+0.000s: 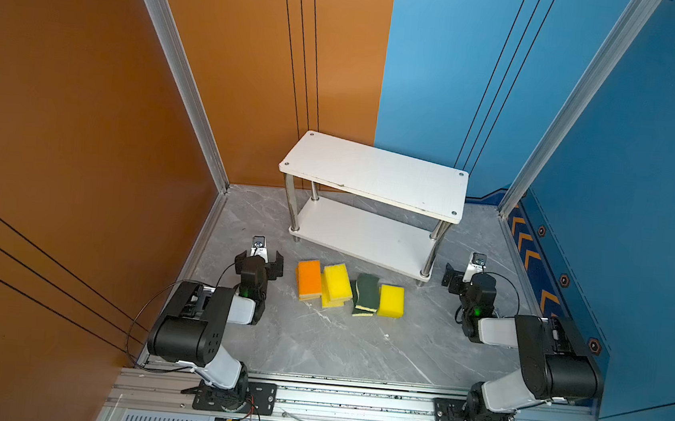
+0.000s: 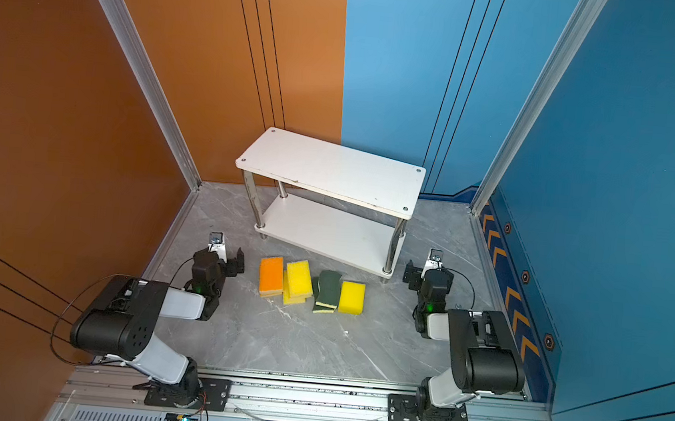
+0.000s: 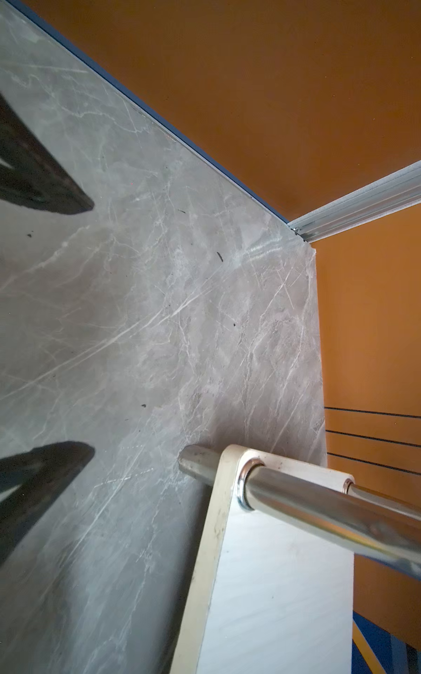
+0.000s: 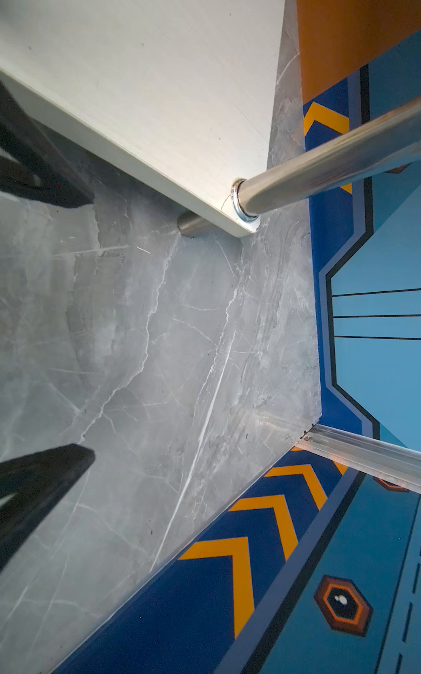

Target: Place and organize the cleaning sponges onto the shelf

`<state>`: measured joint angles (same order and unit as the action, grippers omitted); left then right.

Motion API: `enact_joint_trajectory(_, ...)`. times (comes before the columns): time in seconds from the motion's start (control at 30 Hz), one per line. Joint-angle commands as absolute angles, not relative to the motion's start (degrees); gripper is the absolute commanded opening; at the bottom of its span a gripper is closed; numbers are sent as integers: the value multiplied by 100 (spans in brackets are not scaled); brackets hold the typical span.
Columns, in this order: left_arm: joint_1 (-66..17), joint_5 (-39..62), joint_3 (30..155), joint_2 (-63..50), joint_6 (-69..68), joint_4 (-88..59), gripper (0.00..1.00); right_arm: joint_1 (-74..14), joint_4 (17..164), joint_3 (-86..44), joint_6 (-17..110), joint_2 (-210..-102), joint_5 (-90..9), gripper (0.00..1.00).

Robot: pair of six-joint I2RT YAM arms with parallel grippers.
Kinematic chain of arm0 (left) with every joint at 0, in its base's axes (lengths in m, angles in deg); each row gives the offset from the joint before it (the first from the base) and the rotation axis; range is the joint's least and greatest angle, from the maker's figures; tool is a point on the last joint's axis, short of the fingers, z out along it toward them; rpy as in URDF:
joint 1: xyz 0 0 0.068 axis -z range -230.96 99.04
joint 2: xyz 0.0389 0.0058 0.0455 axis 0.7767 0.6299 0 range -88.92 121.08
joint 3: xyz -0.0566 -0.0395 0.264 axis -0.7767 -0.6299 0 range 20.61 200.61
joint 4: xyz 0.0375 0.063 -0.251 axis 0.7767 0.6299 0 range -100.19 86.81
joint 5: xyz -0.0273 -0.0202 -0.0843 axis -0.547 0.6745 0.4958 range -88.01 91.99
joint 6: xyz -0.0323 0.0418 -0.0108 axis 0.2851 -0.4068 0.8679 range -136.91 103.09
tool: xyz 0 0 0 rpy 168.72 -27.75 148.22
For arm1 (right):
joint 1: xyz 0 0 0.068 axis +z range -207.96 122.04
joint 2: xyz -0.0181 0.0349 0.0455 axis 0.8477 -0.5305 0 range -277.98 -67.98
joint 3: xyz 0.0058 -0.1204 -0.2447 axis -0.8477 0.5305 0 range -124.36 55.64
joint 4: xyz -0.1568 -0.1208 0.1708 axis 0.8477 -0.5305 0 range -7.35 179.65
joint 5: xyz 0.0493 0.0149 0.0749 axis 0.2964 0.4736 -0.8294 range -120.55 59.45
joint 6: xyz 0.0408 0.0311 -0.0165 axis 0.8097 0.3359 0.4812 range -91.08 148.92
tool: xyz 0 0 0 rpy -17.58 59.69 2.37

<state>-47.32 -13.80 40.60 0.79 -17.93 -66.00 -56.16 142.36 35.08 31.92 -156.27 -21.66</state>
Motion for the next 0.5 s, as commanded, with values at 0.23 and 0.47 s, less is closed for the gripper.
enact_joint_trajectory(0.23, -4771, -1260, 4156, 91, -1726, -6530, 98, -5622, 14212, 3452, 3272, -15665, -2181, 100)
enact_joint_trajectory(0.47, -4771, -1257, 4159, 92, -1727, -6534, 98, -5586, 14212, 3431, 3252, -15658, -2114, 100)
